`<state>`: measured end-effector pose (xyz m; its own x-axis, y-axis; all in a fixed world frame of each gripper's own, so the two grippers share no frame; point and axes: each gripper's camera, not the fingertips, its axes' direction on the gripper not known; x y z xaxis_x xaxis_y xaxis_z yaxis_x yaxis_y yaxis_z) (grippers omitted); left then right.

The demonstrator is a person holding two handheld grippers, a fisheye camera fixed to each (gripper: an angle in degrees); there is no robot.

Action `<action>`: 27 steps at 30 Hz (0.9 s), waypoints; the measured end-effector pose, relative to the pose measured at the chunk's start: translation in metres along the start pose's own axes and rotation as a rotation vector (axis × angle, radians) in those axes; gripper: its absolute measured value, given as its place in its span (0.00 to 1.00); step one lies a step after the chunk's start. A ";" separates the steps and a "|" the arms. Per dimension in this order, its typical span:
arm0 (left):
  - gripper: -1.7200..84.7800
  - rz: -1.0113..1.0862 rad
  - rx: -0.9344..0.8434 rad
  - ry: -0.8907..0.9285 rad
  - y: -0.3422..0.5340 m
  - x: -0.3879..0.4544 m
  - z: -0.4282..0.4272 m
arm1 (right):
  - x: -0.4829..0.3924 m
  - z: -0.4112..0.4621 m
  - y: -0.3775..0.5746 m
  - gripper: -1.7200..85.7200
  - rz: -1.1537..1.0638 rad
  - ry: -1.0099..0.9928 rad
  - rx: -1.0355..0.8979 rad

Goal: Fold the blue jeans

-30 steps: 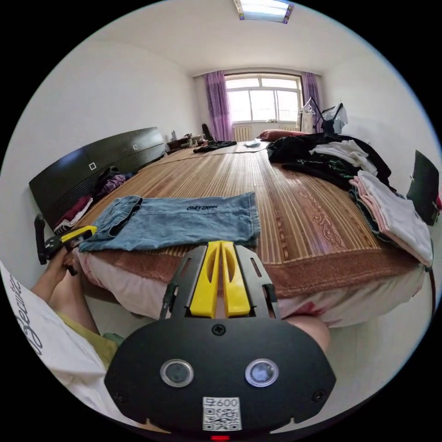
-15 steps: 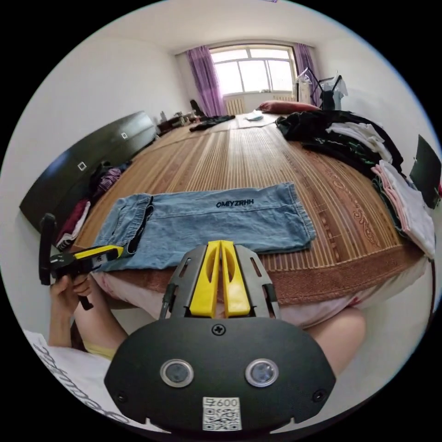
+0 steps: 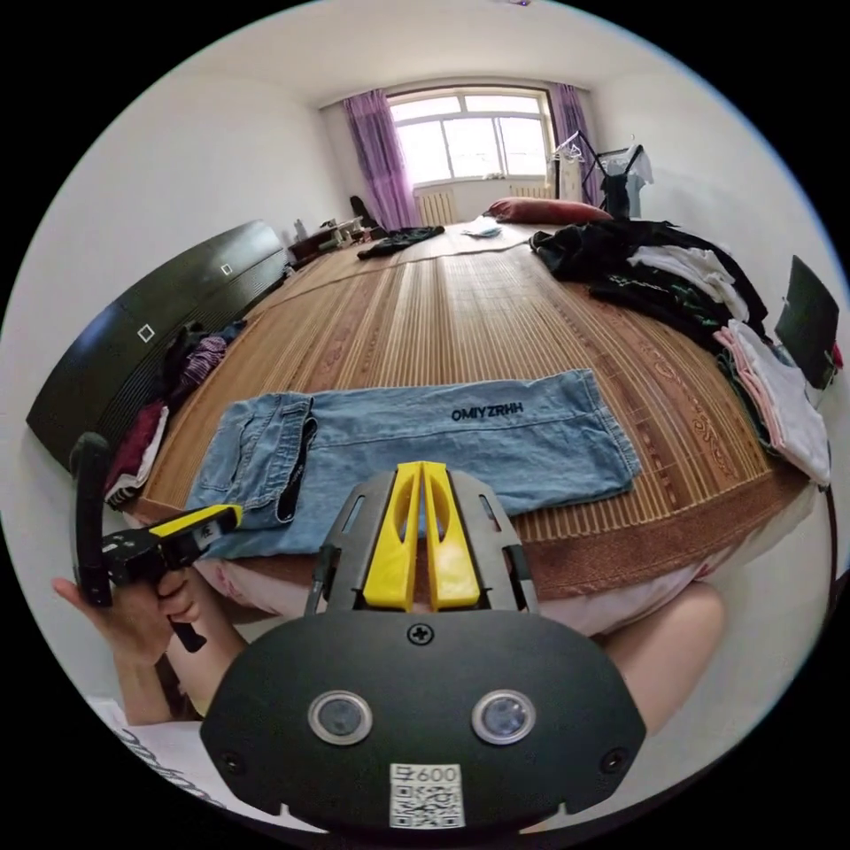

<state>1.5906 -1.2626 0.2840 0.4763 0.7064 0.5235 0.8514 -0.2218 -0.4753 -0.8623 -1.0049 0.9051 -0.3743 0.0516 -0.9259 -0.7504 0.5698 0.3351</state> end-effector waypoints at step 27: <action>0.03 0.081 0.028 0.064 0.096 -0.025 0.180 | -0.102 -0.075 -0.095 0.01 0.127 -0.027 -0.068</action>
<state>1.6207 -1.1802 0.0978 0.5574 0.6426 0.5257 0.8032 -0.2571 -0.5374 -0.7936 -1.1260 0.9808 -0.4544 0.1424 -0.8793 -0.7334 0.5005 0.4600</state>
